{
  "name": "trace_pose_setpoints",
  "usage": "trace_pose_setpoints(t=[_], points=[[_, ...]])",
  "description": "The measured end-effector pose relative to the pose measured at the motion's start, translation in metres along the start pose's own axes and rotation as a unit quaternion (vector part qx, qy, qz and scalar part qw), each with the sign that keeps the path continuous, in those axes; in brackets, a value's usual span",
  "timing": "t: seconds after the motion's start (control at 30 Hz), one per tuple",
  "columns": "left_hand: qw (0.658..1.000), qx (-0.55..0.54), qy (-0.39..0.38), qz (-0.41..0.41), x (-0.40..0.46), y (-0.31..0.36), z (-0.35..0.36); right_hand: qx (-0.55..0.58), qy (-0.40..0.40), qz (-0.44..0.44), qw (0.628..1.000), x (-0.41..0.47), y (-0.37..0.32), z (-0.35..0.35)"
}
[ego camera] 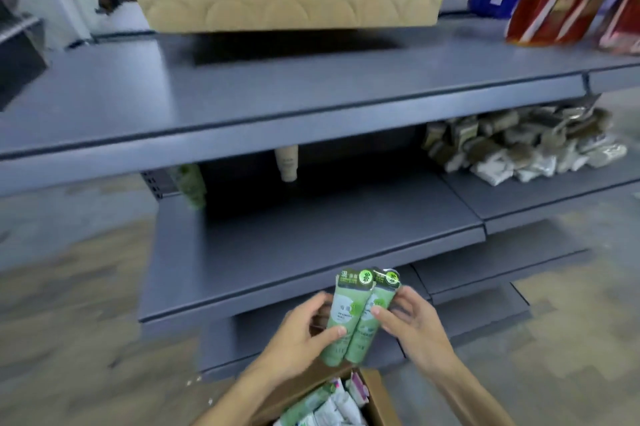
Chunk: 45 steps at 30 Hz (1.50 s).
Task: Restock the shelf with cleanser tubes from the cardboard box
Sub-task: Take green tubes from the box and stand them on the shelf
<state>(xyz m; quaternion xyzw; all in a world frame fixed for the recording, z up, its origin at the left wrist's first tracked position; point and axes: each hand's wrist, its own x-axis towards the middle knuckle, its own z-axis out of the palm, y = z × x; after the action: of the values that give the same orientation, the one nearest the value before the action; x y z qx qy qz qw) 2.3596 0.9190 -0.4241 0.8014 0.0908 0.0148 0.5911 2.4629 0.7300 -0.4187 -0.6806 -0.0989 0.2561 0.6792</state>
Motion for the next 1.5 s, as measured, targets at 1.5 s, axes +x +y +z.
trace_pose_setpoints(t=[1.5], points=[[0.954,-0.014,0.297,0.023,-0.025,-0.043,-0.205,-0.172,-0.044,-0.12,0.977,0.077,-0.025,0.193]])
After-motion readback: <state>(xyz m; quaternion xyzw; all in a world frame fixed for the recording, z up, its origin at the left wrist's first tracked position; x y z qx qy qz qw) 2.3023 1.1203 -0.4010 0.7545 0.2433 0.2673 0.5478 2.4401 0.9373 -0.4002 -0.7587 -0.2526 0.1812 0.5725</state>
